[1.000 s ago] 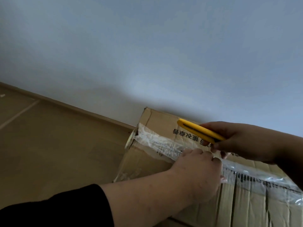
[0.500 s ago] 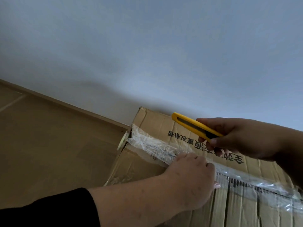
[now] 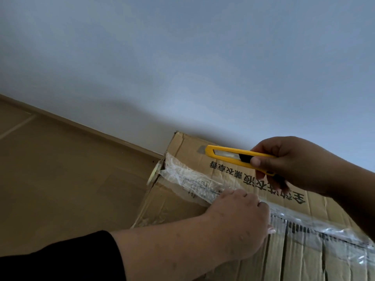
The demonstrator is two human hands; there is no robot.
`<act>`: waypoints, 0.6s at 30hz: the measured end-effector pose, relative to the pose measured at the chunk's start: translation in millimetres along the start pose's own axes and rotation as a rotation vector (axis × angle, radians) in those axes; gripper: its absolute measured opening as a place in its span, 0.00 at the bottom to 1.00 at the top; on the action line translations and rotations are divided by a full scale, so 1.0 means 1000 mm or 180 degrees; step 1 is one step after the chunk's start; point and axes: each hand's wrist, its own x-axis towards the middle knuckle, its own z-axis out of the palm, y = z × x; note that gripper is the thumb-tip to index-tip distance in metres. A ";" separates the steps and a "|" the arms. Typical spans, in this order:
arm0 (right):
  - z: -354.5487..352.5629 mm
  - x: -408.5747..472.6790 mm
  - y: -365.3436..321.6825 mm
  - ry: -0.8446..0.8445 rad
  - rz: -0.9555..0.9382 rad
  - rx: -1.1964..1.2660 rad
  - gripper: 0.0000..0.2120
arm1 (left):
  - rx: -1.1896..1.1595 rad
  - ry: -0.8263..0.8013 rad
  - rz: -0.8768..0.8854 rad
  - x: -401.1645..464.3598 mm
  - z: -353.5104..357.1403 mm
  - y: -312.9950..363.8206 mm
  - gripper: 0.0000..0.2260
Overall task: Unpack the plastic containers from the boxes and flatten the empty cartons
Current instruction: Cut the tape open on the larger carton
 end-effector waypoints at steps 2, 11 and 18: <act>0.003 0.003 -0.003 0.0279 0.0005 -0.0274 0.08 | 0.0003 0.0028 0.0018 0.000 0.000 -0.001 0.18; 0.003 0.013 0.001 -0.0088 0.0087 0.0171 0.08 | -0.0025 0.0132 0.0041 0.001 0.003 -0.003 0.20; 0.003 0.019 0.005 0.0799 -0.0346 0.1332 0.25 | -0.0068 0.0183 0.0098 0.001 0.008 -0.005 0.19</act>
